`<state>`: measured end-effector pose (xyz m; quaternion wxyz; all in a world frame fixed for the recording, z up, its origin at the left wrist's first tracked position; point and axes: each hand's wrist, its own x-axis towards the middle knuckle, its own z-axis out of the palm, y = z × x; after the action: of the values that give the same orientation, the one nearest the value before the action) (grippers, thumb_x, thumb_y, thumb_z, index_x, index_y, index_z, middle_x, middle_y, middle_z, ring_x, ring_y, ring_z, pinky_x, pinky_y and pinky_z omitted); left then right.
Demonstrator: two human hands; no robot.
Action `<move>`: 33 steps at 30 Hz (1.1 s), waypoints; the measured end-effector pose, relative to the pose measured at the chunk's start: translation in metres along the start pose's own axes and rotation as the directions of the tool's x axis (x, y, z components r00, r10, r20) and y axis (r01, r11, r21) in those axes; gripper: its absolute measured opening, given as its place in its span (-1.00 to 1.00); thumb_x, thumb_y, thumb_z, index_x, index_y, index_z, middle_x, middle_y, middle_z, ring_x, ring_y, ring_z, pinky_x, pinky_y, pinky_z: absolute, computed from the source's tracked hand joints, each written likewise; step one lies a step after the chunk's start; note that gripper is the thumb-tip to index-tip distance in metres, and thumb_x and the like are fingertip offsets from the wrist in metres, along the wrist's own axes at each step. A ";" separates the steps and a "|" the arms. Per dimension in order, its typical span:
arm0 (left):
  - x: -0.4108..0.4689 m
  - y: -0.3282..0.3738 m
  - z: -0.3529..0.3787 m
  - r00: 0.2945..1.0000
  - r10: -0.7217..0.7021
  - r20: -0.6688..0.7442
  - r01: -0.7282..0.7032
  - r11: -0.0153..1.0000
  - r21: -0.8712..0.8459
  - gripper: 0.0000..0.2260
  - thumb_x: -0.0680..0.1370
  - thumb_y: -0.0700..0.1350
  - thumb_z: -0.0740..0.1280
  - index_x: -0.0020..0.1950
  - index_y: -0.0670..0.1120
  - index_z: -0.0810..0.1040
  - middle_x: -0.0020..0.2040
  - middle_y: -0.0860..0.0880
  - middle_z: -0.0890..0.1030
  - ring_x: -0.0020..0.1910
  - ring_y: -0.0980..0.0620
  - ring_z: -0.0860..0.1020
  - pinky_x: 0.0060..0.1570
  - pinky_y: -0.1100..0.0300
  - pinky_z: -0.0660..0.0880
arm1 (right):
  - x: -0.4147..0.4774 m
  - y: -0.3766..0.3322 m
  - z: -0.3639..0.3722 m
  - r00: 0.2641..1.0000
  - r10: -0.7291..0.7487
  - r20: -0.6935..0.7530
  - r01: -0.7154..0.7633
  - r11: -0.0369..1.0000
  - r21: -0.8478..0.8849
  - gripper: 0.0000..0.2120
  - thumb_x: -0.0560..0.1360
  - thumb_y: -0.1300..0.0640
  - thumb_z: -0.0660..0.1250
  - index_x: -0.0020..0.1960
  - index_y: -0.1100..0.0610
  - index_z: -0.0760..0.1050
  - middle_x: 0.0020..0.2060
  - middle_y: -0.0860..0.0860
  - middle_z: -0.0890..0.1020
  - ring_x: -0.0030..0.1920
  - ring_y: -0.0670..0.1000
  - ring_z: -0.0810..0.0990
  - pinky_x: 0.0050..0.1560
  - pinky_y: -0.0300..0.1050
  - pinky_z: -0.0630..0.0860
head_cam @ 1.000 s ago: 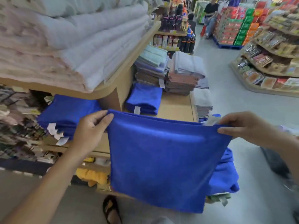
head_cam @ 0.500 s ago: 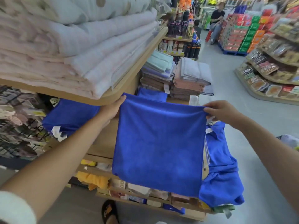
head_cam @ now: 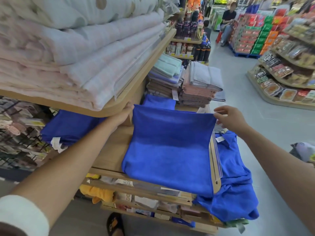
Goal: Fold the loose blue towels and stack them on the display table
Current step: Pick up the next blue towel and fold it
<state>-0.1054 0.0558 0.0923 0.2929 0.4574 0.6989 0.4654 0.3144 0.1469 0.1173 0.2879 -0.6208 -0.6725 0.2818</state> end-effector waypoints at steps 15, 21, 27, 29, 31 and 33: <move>-0.174 -0.099 -0.011 0.974 -0.208 0.087 0.156 0.901 0.404 -0.92 0.52 0.05 0.46 -0.14 0.10 0.62 -0.16 0.17 0.66 -0.13 0.19 0.61 -0.10 0.13 0.56 | -0.172 0.048 0.115 0.777 -0.286 0.560 0.535 0.768 -0.351 -0.40 0.32 -0.50 0.30 0.26 -0.26 0.36 0.11 -0.28 0.41 0.00 -0.14 0.56 -0.12 -0.14 0.51; -0.180 -0.101 -0.016 0.920 -0.384 0.083 0.393 0.894 -0.218 -0.94 0.66 -0.16 0.32 0.02 -0.13 0.51 -0.05 -0.10 0.62 -0.29 -0.08 0.70 -0.48 0.17 0.53 | -0.177 0.058 0.109 0.696 -0.367 0.618 0.685 0.596 -0.418 -0.32 0.39 -0.33 0.19 0.48 -0.17 0.32 0.26 -0.10 0.41 0.10 0.00 0.54 -0.03 -0.20 0.41; -0.186 -0.113 -0.029 0.860 -0.459 0.222 0.508 0.742 -0.437 -0.96 0.65 -0.18 0.33 0.04 -0.12 0.49 -0.05 -0.10 0.55 -0.24 -0.07 0.68 -0.47 0.22 0.49 | -0.178 0.057 0.096 0.655 -0.379 0.654 0.689 0.655 -0.310 -0.54 0.62 -0.07 0.08 0.51 -0.19 0.34 0.31 -0.16 0.37 0.19 -0.10 0.48 0.10 -0.22 0.38; -0.185 -0.116 -0.036 0.872 -0.443 0.206 0.483 0.721 -0.496 -0.96 0.65 -0.18 0.32 0.04 -0.10 0.48 -0.08 -0.09 0.53 -0.31 -0.02 0.64 -0.50 0.25 0.44 | -0.177 0.055 0.093 0.647 -0.382 0.660 0.688 0.665 -0.289 -0.56 0.66 -0.06 0.05 0.52 -0.20 0.34 0.31 -0.18 0.35 0.20 -0.15 0.46 0.08 -0.27 0.34; -0.188 -0.119 -0.041 0.880 -0.424 0.214 0.475 0.768 -0.429 -0.91 0.63 -0.15 0.36 0.07 -0.12 0.50 -0.10 -0.11 0.59 -0.31 -0.03 0.63 -0.44 0.21 0.49 | -0.178 0.053 0.091 0.644 -0.370 0.670 0.690 0.658 -0.301 -0.56 0.67 -0.08 0.04 0.52 -0.21 0.34 0.31 -0.20 0.34 0.19 -0.18 0.44 0.01 -0.31 0.29; -0.193 -0.122 -0.043 0.876 -0.399 0.270 0.467 0.843 -0.267 -0.80 0.57 -0.07 0.45 0.15 -0.08 0.54 -0.10 -0.08 0.69 -0.23 -0.06 0.66 -0.31 0.15 0.56 | -0.181 0.054 0.089 0.638 -0.345 0.688 0.694 0.645 -0.320 -0.53 0.63 -0.15 0.03 0.52 -0.23 0.33 0.31 -0.23 0.34 0.17 -0.20 0.44 -0.03 -0.31 0.31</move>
<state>-0.1066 -0.1552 -0.0058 0.5319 0.2775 0.6644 0.4457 0.2965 -0.0319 0.0112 -0.0500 -0.3279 -0.9326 0.1424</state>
